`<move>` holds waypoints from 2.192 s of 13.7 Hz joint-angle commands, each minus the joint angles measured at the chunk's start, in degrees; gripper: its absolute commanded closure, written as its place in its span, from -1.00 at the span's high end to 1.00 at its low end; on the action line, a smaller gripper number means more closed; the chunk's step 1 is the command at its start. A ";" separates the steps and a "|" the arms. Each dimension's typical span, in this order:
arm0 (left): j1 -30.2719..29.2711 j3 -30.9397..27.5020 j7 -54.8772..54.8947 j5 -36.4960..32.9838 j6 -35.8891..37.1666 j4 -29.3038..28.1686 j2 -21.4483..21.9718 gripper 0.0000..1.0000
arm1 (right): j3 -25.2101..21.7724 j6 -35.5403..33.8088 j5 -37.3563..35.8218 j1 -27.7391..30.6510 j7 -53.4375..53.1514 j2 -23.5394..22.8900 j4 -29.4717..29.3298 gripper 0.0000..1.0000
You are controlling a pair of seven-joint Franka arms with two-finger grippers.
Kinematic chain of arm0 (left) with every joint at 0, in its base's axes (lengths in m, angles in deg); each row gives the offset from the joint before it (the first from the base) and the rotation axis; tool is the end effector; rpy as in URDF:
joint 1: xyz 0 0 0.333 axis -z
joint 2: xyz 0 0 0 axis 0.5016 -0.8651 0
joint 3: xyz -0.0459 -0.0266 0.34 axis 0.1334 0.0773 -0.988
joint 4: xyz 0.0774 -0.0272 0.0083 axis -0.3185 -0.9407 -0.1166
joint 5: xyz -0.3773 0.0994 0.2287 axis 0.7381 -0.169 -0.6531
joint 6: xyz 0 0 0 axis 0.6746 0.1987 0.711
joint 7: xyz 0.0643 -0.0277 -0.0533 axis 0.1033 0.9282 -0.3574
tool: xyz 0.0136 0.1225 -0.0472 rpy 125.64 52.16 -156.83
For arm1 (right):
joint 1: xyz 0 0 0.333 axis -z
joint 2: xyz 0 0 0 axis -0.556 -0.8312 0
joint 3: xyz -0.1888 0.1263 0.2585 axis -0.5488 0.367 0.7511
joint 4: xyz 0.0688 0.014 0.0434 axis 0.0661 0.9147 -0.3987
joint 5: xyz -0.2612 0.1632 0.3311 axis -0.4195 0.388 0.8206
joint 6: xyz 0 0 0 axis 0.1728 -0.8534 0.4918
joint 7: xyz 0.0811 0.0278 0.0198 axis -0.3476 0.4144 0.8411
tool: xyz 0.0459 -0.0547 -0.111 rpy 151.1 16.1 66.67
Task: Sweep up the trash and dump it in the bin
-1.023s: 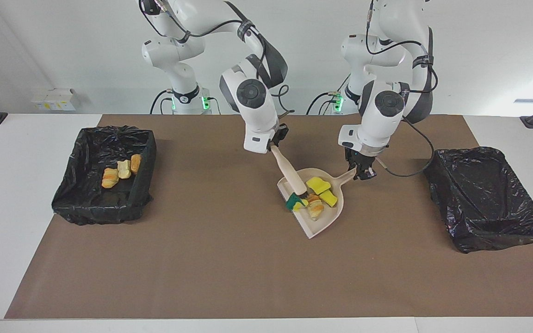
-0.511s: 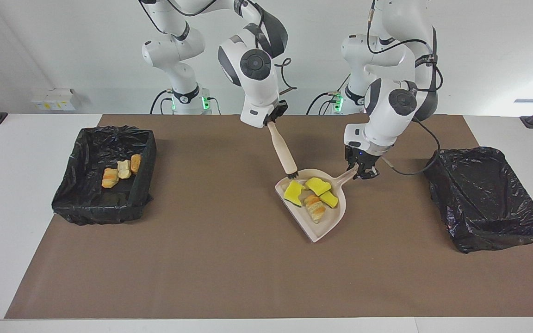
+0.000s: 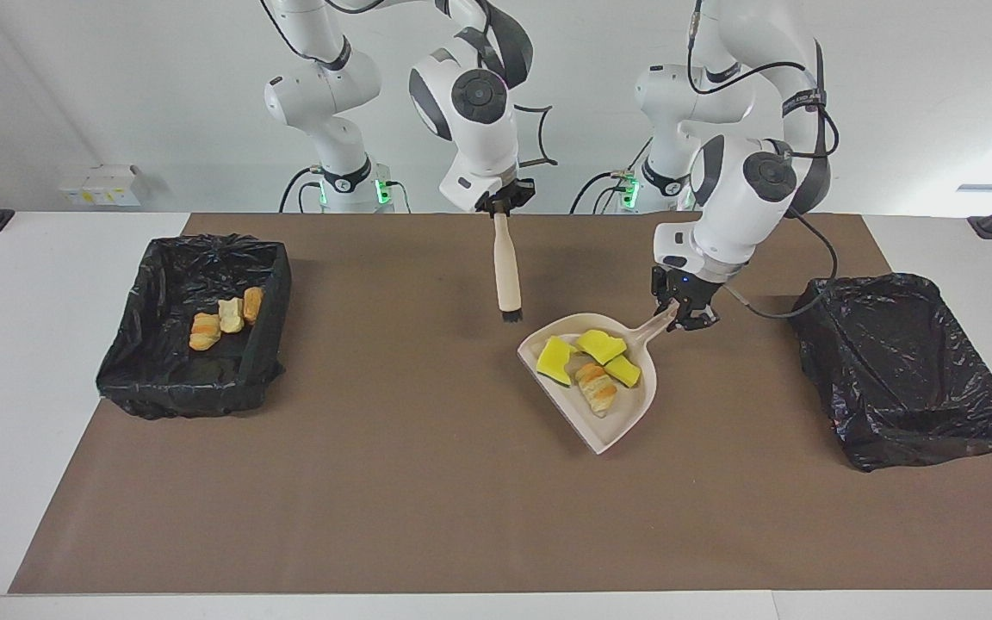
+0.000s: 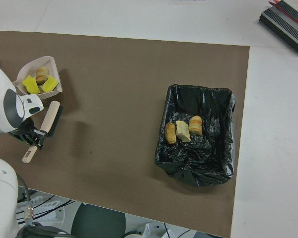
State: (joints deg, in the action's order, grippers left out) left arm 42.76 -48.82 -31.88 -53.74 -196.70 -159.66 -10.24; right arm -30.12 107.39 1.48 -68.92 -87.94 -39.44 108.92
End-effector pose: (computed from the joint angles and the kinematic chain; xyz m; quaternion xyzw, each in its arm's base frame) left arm 0.5868 -0.1459 0.4042 0.8659 -0.4966 -0.0025 0.0606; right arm 0.3989 0.4039 0.4180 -0.9842 -0.0353 0.1686 0.0406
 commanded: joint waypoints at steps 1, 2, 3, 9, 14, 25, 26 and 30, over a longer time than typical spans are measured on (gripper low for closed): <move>-6.74 -0.06 8.20 0.46 6.40 3.65 1.82 -1.00 | 0.08 4.28 -2.12 -4.65 -3.87 1.47 4.39 -1.00; -9.03 -0.06 10.14 0.29 7.98 4.80 1.82 -1.00 | 0.08 5.25 -3.25 -5.97 -5.54 0.50 4.40 -1.00; -11.40 -0.06 12.42 -0.58 9.48 6.20 1.82 -1.00 | 0.08 6.48 -3.87 -7.46 -7.21 -0.29 4.40 -1.00; -26.69 -0.15 24.56 -6.73 20.04 17.10 0.50 -1.00 | 0.00 17.02 -6.34 -15.20 -17.76 -9.43 4.05 -1.00; -40.41 -0.15 33.45 -14.28 21.18 27.29 -5.38 -1.00 | -0.01 8.18 -10.03 -10.39 -15.07 -10.14 -3.58 1.00; -39.03 0.11 33.71 -41.00 15.92 26.96 -7.32 -1.00 | -0.36 -16.96 -13.28 9.91 14.98 -9.26 -22.75 1.00; -38.42 0.11 33.80 -42.76 15.04 26.18 -7.32 -1.00 | -0.36 -17.41 -14.50 11.75 17.53 -9.18 -23.80 1.00; -35.16 0.20 33.80 -50.14 14.51 25.82 -7.24 -1.00 | -2.29 -18.38 -19.96 17.64 29.30 -7.25 -25.66 1.00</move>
State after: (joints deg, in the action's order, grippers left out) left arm 6.30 -47.98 1.56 -100.32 -180.74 -132.97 -18.10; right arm -31.98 90.13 -17.05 -54.43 -64.16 -48.07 84.10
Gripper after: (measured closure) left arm 0.683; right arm 0.000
